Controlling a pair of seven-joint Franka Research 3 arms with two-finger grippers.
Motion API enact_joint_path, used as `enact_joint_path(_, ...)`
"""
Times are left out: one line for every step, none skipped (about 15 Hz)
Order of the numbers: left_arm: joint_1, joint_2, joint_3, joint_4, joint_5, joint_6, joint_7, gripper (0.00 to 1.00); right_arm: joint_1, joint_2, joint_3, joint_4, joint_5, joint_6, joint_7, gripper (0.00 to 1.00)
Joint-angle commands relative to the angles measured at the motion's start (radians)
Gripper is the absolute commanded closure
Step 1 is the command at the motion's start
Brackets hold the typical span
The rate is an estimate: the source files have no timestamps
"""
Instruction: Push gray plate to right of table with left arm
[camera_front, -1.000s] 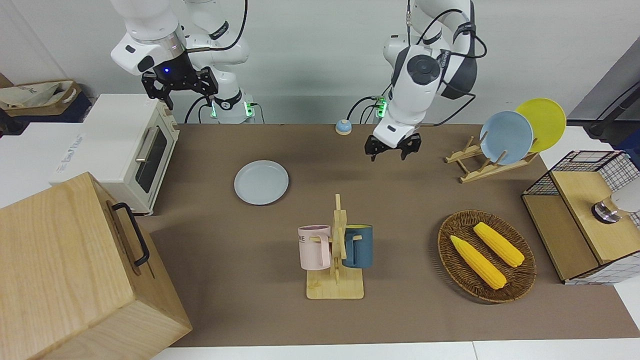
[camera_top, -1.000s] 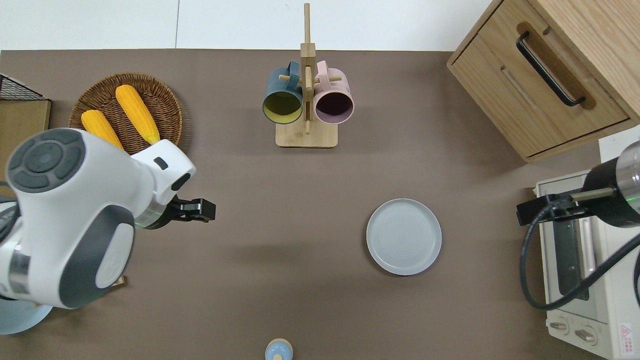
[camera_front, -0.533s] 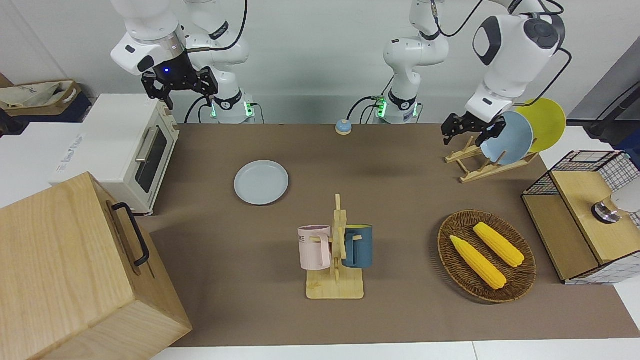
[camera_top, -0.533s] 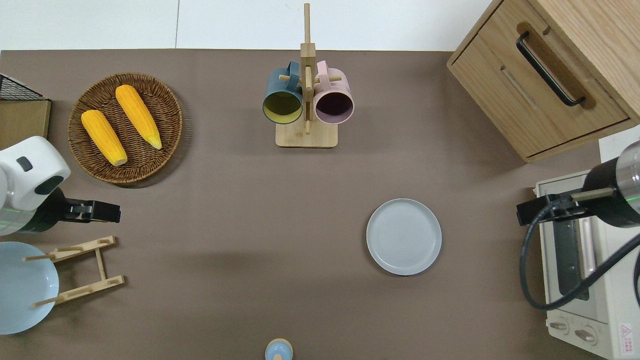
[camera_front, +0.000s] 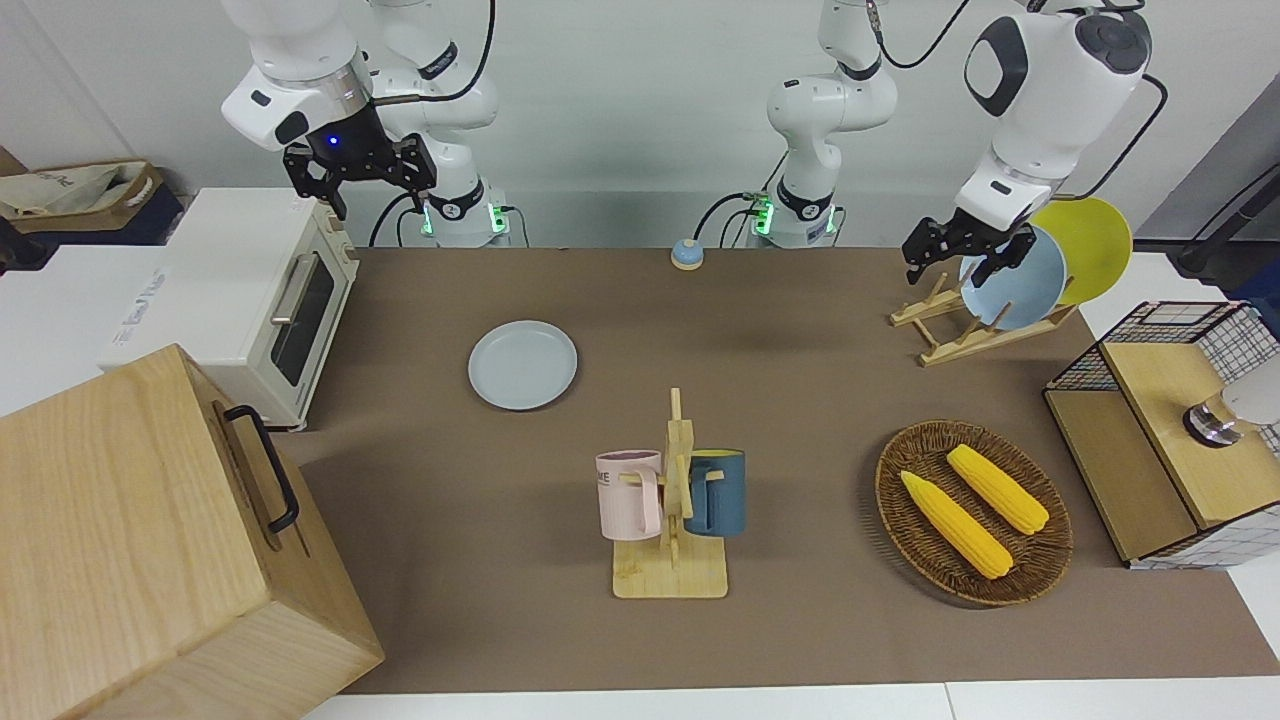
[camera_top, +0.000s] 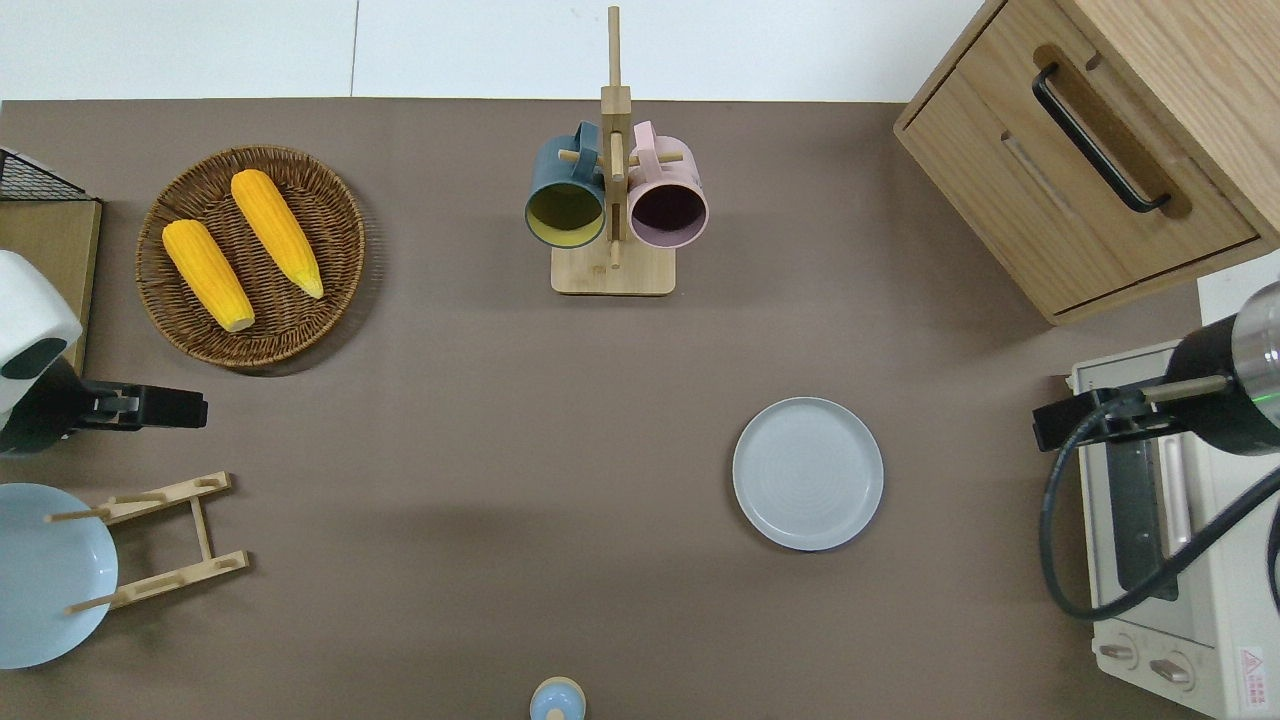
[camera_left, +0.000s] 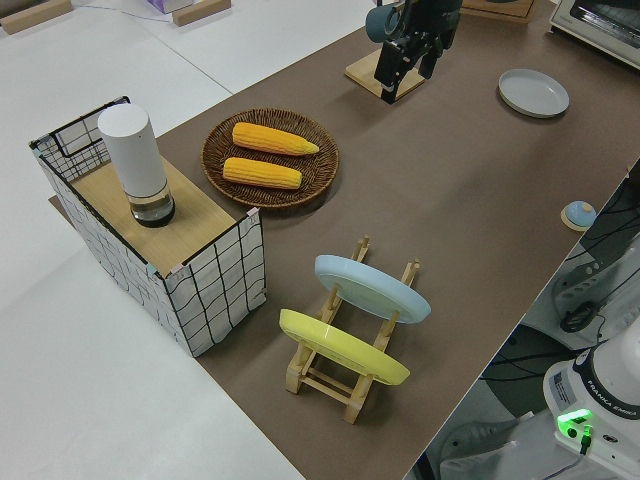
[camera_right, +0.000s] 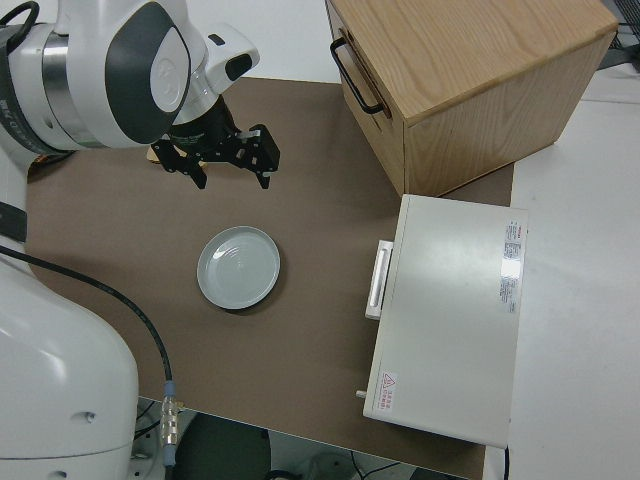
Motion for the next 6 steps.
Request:
enact_joint_path(-0.005,-0.012,-0.018,0.016,0.044,-0.033,0.013,0.01,-0.02,-0.002,0.016,0.009,0.004,-0.016,0.012,0.017)
enact_joint_path(-0.008,-0.015,-0.024,0.015,0.045,-0.033,0.011,0.01,-0.02,-0.002,0.016,0.009,0.004,-0.016,0.012,0.017)
enact_joint_path(-0.008,-0.013,-0.025,0.016,0.045,-0.034,0.011,0.01,-0.019,-0.002,0.016,0.009,0.004,-0.016,0.012,0.017)
enact_joint_path(-0.008,-0.013,-0.025,0.015,0.045,-0.034,0.011,0.01,-0.02,-0.002,0.016,0.009,0.004,-0.016,0.012,0.017)
enact_joint_path(-0.008,-0.015,-0.027,0.016,0.046,-0.034,0.011,0.01,-0.019,-0.002,0.016,0.009,0.004,-0.016,0.012,0.017)
enact_joint_path(-0.008,-0.013,-0.027,0.016,0.046,-0.033,0.011,0.01,-0.019,-0.002,0.016,0.009,0.004,-0.016,0.013,0.017)
